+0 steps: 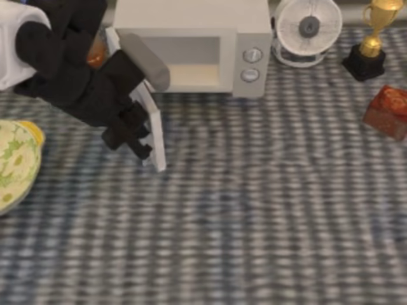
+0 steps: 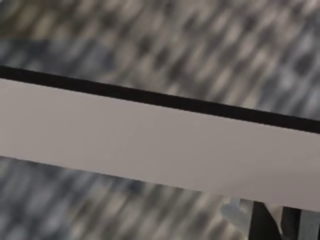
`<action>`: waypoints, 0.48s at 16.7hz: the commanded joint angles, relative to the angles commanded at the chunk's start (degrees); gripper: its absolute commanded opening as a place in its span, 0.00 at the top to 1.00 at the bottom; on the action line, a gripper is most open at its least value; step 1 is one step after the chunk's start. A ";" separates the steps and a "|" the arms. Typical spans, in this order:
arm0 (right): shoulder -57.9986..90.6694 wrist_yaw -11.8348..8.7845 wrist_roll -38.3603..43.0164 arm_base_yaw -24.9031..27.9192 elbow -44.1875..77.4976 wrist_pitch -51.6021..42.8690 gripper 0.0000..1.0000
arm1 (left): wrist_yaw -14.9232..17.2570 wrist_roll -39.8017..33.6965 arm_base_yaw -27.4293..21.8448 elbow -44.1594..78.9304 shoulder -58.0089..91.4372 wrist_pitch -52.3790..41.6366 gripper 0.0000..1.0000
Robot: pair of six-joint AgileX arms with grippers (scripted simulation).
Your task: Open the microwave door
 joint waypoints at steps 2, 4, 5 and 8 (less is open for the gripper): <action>0.00 0.00 0.00 0.00 0.00 0.00 0.00 | 0.42 0.72 0.41 0.04 -0.43 0.03 1.00; 0.00 0.00 0.00 0.00 0.00 0.00 0.00 | 0.42 0.72 0.41 0.04 -0.43 0.03 1.00; 0.00 0.00 0.00 0.00 0.00 0.00 0.00 | 0.42 0.72 0.41 0.04 -0.43 0.03 1.00; 0.00 0.00 0.00 0.00 0.00 0.00 0.00 | 0.42 0.72 0.41 0.04 -0.43 0.03 1.00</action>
